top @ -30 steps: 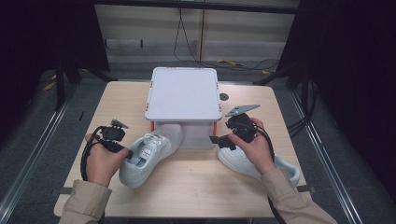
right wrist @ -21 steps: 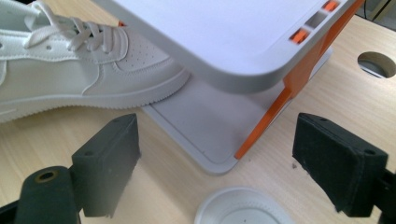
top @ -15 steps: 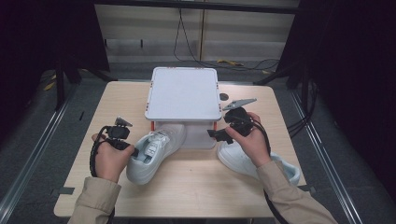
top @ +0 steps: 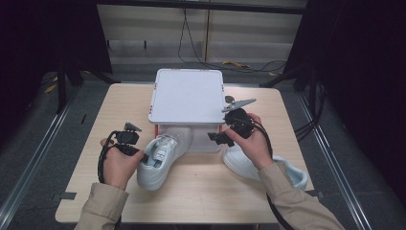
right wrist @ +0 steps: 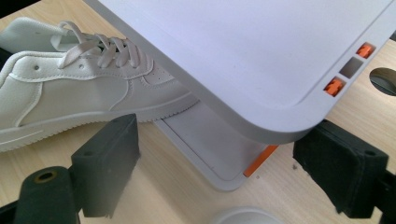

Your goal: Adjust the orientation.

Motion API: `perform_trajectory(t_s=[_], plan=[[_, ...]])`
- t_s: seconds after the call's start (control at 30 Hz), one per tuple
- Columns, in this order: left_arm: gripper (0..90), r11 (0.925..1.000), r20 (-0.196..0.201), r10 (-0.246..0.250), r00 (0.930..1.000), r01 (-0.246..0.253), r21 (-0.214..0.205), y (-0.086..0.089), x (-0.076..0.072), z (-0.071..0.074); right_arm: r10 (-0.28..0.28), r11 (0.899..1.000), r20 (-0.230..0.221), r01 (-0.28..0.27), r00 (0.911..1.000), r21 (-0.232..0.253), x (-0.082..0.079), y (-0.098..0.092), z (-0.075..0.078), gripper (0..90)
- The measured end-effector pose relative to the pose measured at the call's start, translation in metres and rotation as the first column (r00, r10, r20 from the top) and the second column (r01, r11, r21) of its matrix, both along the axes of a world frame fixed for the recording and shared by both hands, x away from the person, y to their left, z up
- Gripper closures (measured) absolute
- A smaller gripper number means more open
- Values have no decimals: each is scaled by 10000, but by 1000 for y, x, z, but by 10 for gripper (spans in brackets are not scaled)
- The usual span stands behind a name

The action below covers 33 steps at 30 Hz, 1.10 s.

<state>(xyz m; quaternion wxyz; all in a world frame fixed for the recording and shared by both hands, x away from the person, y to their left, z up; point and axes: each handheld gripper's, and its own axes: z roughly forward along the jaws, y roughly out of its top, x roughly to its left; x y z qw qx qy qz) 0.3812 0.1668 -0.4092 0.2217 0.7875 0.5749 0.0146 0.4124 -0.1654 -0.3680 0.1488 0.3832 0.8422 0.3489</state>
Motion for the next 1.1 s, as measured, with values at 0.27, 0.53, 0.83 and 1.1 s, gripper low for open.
perform_trajectory(t_s=[0.27, 0.53, 0.83, 1.1], plan=[[744, 9988, -294, -470, 9985, 466, -130, -8, -3, 2, -15, 9998, 34, 16, 10000, -173, 0, 3, -2, 142], [695, 9906, -578, -1365, 9889, 1368, 14, -25, -6, 1, -26, 9998, 3, 26, 10000, -171, 0, 3, -2, 142], [666, 9860, -436, -1667, 9850, 1668, 3, -37, -2, 3, 24, 9998, 6, -24, 10000, -178, 1, 4, -3, 142], [644, 9823, -55, -1862, 9825, 1863, 210, -46, 4, 8, 81, 9998, -11, -82, 10000, -183, 2, 3, -4, 146]])
